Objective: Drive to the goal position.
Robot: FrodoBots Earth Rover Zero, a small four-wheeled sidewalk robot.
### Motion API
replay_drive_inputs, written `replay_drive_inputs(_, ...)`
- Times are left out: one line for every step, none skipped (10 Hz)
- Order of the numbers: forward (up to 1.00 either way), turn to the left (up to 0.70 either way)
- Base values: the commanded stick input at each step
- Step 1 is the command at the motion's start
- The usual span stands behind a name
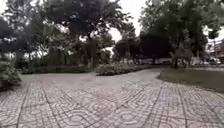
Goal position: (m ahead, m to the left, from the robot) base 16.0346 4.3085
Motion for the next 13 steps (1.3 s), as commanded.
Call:
replay_drive_inputs(1.0,-0.07)
replay_drive_inputs(1.0,0.0)
replay_drive_inputs(1.0,-0.05)
replay_drive_inputs(1.0,-0.17)
replay_drive_inputs(1.0,-0.27)
replay_drive_inputs(1.0,-0.27)
replay_drive_inputs(1.0,-0.27)
replay_drive_inputs(1.0,-0.27)
replay_drive_inputs(1.0,-0.27)
replay_drive_inputs(1.0,-0.27)
replay_drive_inputs(1.0,-0.27)
replay_drive_inputs(1.0,-0.27)
replay_drive_inputs(1.0,-0.27)
